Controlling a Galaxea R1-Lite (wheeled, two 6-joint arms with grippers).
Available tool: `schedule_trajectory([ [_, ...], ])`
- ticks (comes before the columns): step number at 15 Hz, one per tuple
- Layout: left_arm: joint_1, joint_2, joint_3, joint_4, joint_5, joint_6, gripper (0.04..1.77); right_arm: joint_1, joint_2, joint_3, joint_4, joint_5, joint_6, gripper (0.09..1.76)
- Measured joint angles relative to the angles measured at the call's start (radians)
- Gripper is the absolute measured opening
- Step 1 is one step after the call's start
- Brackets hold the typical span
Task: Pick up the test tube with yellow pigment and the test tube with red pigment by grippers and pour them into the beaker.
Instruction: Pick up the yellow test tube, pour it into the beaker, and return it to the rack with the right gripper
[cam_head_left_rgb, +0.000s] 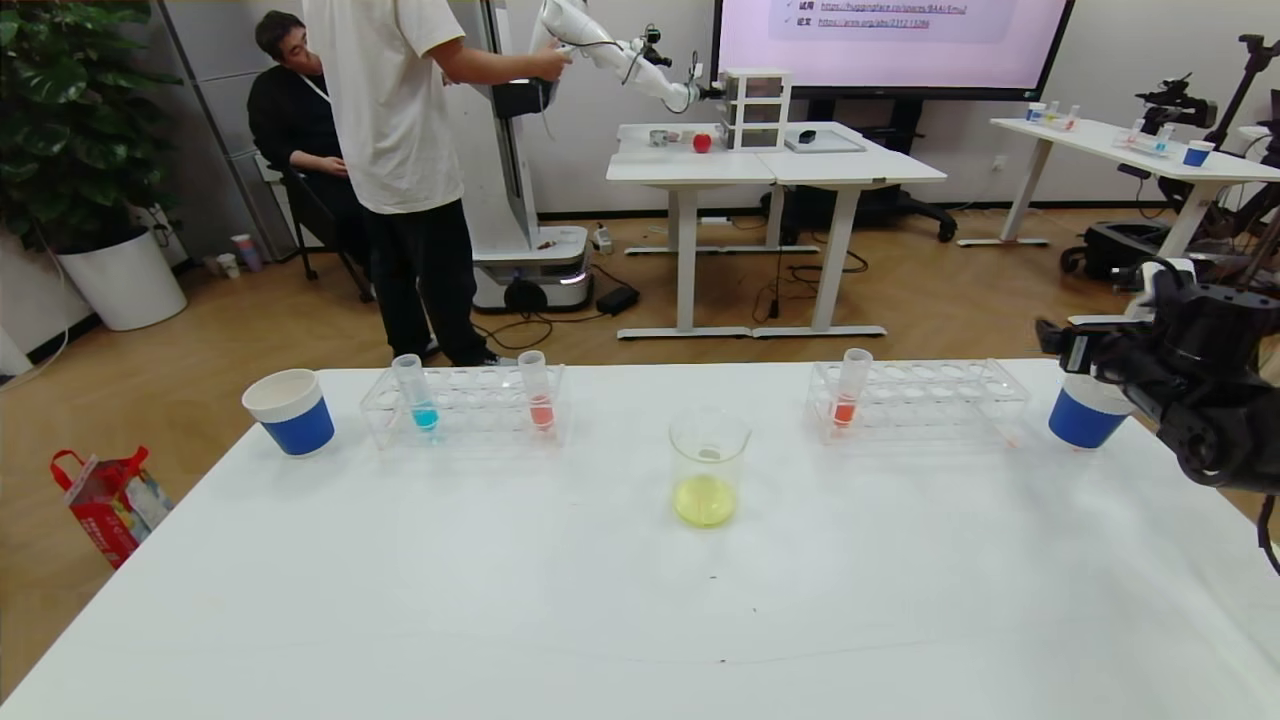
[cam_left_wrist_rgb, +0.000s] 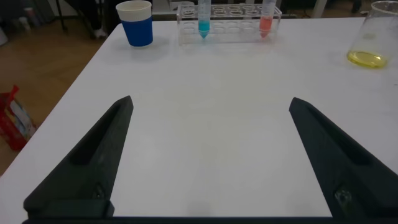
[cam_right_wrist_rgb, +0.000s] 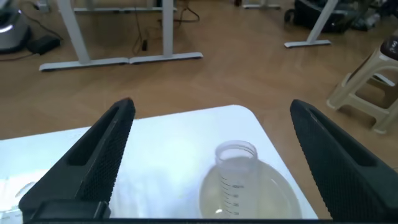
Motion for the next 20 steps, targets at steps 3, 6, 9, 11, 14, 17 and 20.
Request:
schedule_trajectory([
  [3,0.000,0.000,0.000,0.000,0.000,0.000,1.75,0.112,-0.094,-0.003,0.081,-0.008,0.004,1.74],
  [6,0.000,0.000,0.000,0.000,0.000,0.000,1.75,0.245,-0.208,0.009,0.170,-0.015,0.011,1.74],
  [9,0.000,0.000,0.000,0.000,0.000,0.000,1.75,0.303,-0.321,0.070,0.183,-0.022,0.011,1.74],
  [11,0.000,0.000,0.000,0.000,0.000,0.000,1.75,0.325,-0.420,0.136,0.184,-0.022,0.010,1.74],
  [14,0.000,0.000,0.000,0.000,0.000,0.000,1.75,0.343,-0.617,0.242,0.204,-0.020,0.005,1.74],
  [17,0.000,0.000,0.000,0.000,0.000,0.000,1.75,0.368,-0.870,0.322,0.313,-0.014,0.004,1.74],
  [20,0.000,0.000,0.000,0.000,0.000,0.000,1.75,0.391,-1.151,0.389,0.492,-0.014,0.004,1.74],
])
